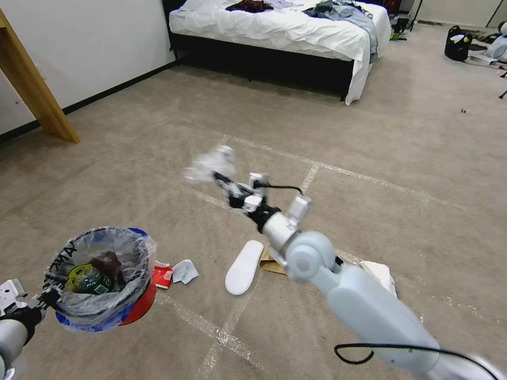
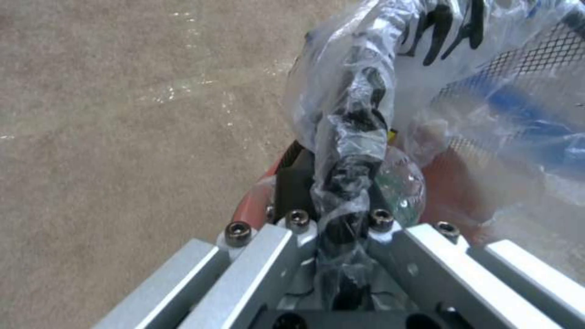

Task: Pick up the trash bin and place the garbage on the floor into it.

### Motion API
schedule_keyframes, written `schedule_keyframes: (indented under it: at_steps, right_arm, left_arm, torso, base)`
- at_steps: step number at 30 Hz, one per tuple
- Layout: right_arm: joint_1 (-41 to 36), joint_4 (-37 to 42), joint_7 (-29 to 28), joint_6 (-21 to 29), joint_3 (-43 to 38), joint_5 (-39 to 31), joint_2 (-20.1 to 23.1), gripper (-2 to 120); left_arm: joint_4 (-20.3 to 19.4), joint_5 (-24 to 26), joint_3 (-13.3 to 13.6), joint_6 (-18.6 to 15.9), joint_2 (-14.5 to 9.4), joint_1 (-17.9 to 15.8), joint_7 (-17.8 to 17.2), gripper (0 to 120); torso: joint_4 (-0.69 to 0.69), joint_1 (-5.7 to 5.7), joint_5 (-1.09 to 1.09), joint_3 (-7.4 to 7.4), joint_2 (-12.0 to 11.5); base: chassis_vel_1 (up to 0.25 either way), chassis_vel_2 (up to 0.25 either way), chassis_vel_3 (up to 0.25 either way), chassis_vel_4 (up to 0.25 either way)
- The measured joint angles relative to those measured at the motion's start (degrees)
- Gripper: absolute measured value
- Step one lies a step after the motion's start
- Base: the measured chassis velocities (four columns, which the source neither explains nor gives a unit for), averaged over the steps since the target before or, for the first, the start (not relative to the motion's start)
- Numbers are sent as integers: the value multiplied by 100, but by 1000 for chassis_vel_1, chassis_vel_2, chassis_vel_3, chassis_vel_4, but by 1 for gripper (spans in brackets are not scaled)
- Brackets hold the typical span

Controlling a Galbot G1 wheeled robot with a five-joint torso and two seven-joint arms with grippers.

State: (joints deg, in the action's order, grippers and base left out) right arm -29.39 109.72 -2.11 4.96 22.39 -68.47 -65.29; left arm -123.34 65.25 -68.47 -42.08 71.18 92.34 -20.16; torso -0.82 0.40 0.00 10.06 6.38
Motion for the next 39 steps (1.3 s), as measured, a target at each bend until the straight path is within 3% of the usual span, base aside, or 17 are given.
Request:
schedule_keyframes:
  at_steps: [8,14,28,39]
  right_arm:
    - [1265,-267,-57,231,1665,-271,-441,0]
    - [1481,-520,-136,281,2187,-86,-608,0]
    - [1559,-1460,-252,283,2794,456,-1079,0]
    - [1554,-1703,-406,276,2928,618,-1301,1]
  left_arm:
    - [-67,64,8,-9,-14,-54,-68,1]
    - [-115,110,-15,-10,-7,-57,-86,1]
    - [-232,214,-31,-10,27,-47,-122,1]
    - [-287,242,-56,-10,58,-27,-119,1]
  torso:
    - [2,0,-1,0,0]
    - [0,0,-1,0,0]
    - [0,0,0,0,0]
    - [0,0,0,-1,0]
  base:
    - [0,0,0,0]
    - [0,0,0,0]
    - [0,0,0,0]
    - [0,0,0,0]
